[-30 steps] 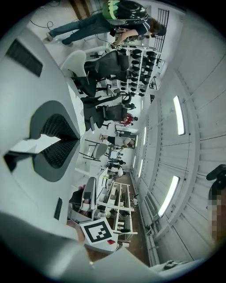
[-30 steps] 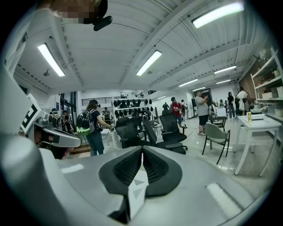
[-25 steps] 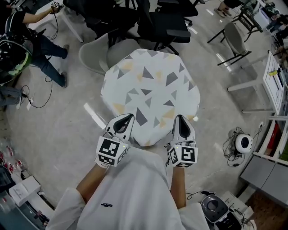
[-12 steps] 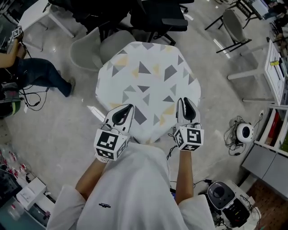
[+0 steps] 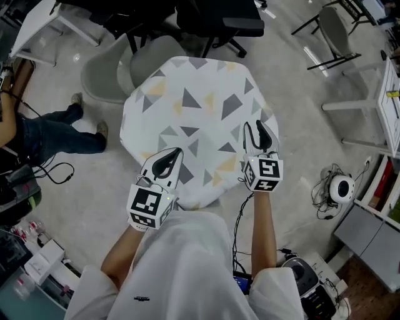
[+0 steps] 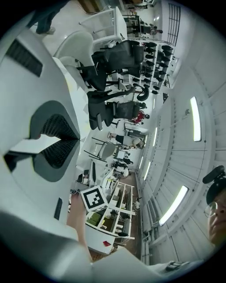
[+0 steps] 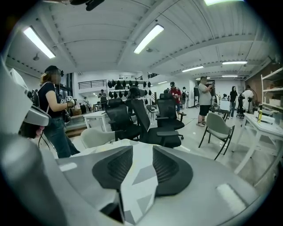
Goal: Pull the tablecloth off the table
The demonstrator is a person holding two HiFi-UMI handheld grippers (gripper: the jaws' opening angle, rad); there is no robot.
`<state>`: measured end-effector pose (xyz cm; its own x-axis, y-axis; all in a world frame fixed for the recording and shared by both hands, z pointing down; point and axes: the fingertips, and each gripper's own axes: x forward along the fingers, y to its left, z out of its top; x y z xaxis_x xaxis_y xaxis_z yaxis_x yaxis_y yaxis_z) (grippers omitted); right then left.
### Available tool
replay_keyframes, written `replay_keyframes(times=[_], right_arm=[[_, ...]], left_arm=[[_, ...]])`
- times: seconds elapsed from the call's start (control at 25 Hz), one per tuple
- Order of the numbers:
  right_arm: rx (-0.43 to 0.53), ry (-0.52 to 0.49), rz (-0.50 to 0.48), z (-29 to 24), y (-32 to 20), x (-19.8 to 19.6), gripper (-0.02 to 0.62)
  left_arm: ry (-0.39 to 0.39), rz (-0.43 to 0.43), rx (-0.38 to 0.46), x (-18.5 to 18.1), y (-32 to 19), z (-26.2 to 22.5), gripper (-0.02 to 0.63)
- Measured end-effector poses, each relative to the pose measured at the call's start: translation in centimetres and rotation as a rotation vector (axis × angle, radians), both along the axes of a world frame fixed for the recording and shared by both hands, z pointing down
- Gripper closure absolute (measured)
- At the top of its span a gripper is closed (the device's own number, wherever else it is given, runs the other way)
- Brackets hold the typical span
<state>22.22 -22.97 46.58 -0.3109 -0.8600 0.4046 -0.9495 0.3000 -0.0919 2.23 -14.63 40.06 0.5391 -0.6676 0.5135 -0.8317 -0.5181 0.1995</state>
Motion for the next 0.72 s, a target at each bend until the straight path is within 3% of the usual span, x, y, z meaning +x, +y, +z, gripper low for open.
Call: replay_keyframes(times=[0.36, 0.72], right_arm=[[-0.109, 0.062, -0.057, 7.6, -6.9, 2.8, 0.405], [-0.276, 0.138, -0.105, 15.3, -11.4, 5.4, 0.39]], left_arm=[[-0.023, -0.021, -0.044, 1.1, -3.6, 3.9, 0.6], [-0.02, -0.045, -0.105, 2.0, -6.1, 7.2, 0.6]])
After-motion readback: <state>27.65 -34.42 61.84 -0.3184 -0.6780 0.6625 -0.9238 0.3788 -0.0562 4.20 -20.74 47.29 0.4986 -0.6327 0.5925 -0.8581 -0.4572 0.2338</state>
